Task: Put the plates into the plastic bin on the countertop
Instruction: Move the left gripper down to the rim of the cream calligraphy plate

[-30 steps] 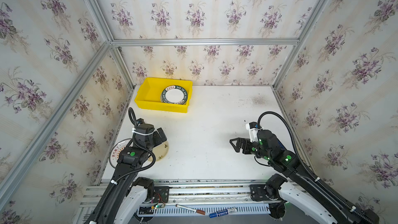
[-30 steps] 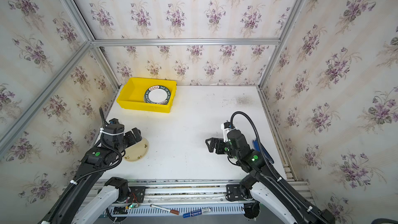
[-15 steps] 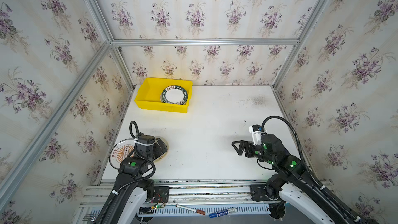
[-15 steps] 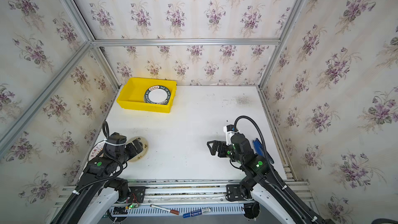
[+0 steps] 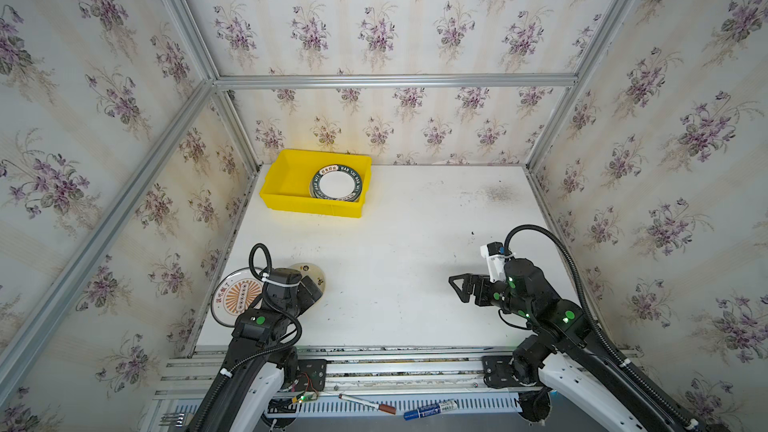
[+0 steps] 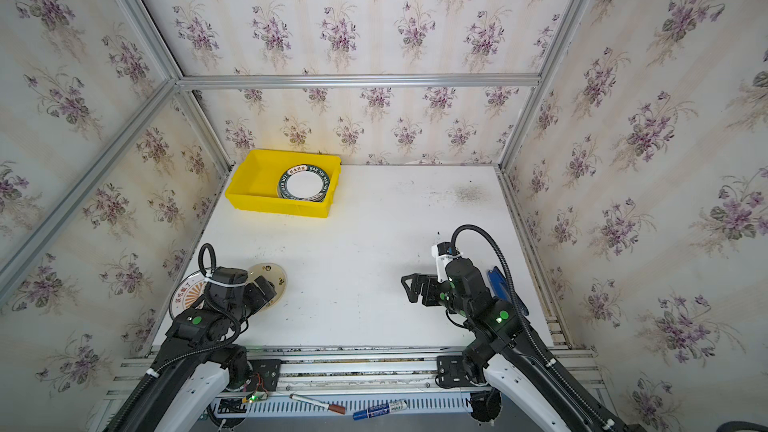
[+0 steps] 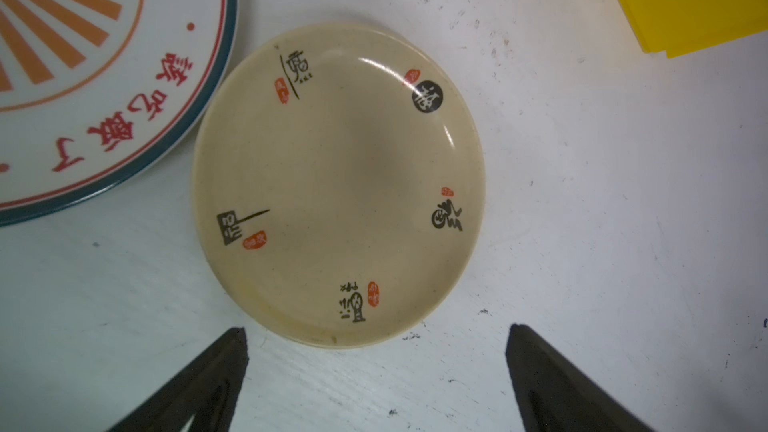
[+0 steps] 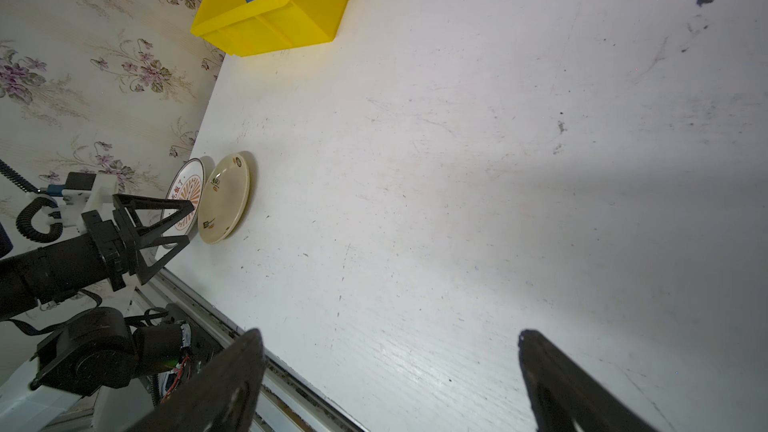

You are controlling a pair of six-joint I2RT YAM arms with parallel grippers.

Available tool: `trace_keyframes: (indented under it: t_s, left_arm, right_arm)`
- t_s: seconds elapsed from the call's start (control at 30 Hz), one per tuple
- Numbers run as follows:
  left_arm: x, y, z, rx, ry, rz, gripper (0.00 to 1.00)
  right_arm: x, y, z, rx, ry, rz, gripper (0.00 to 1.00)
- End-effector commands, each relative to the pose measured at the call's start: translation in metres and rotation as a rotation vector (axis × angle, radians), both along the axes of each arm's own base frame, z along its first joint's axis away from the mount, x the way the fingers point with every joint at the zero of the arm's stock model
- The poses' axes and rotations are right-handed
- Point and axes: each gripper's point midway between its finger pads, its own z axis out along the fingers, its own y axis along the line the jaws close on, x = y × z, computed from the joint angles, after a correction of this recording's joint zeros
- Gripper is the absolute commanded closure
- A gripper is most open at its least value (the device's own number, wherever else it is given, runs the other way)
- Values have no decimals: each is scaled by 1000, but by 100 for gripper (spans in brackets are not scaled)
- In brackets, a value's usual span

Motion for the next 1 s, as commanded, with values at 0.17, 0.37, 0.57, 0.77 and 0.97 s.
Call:
trace_keyframes:
  t_s: [0.17, 0.37, 0.57, 0.77, 0.97]
  left_arm:
    - [-2, 10, -13, 19, 22, 77, 0]
    - [-4, 17, -22, 64, 57, 94, 0]
    - [6, 18, -22, 79, 34, 102, 0]
    - [20, 14, -27, 76, 56, 81, 0]
    - [35, 6, -28, 92, 81, -2, 0]
  right_arm:
    - [3, -2, 1, -27, -22, 5, 2]
    - [4, -6, 2, -54, -28, 3, 2]
    - [7, -7, 3, -72, -36, 1, 2]
    - [8, -7, 5, -92, -34, 13, 2]
    - [10, -17, -2, -101, -20, -29, 2]
